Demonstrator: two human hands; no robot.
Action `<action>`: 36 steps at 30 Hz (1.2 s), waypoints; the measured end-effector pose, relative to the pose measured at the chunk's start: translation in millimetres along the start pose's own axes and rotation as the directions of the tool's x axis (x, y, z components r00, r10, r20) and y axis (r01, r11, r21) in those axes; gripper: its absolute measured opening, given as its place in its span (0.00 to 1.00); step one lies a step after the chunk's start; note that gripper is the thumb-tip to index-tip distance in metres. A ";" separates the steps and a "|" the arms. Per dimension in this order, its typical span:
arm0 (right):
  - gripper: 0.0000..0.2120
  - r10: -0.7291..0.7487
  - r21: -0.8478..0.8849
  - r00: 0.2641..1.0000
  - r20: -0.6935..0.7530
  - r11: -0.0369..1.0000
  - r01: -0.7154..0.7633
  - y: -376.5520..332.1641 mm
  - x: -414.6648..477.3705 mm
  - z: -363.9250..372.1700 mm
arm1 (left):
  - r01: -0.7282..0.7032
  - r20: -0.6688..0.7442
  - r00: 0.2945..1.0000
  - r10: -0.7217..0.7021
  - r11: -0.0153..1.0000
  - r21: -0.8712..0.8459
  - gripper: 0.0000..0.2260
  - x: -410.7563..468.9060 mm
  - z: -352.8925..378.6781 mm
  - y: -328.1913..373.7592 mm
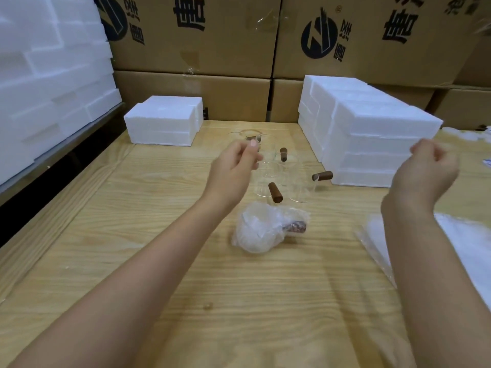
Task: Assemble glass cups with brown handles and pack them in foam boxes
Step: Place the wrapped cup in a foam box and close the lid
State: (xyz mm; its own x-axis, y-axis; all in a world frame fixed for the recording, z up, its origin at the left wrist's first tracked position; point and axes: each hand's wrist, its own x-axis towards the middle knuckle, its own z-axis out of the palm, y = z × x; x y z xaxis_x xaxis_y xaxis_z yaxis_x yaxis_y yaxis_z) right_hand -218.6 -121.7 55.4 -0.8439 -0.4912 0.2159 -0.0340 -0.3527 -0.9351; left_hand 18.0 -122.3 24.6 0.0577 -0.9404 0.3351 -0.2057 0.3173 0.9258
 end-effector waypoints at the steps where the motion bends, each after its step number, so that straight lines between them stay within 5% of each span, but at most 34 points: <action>1: 0.03 0.034 -0.005 0.998 -0.049 0.999 -0.034 -0.1 18.4 5.5 | 0.037 0.045 0.998 -0.036 0.999 -0.021 0.10 11.7 11.7 7.2; 4: 0.05 0.111 -0.120 0.989 -0.102 0.985 -0.123 6.5 73.9 17.8 | 0.133 0.199 0.972 -0.128 0.991 -0.012 0.12 41.4 53.5 17.3; 10: 0.29 0.223 -0.396 0.975 -0.025 0.893 -0.215 20.6 142.9 11.9 | 0.210 0.394 0.899 -0.191 0.978 -0.004 0.24 62.1 121.4 24.4; 21: 0.24 0.327 -0.318 0.930 0.166 0.911 -0.264 37.3 142.2 7.2 | 0.238 0.504 0.845 -0.178 0.970 -0.057 0.25 67.8 173.2 31.8; 29: 0.20 0.147 -0.149 0.988 0.044 0.979 -0.139 26.4 125.1 6.2 | 0.205 0.449 0.881 -0.145 0.975 -0.088 0.27 65.6 166.5 36.0; 36: 0.09 -0.117 0.004 0.989 0.093 0.993 0.117 -6.9 36.7 25.8 | -0.064 0.016 0.998 0.067 0.987 -0.148 0.21 46.1 89.8 48.1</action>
State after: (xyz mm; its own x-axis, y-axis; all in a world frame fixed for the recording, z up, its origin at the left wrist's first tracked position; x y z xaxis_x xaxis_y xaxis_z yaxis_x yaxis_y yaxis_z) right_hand -235.5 -157.9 77.1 -0.7807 -0.5183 0.3492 -0.1309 -0.4108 -0.9023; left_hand -77.0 -161.4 68.8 0.0278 -0.9189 0.3935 -0.0619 0.3913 0.9182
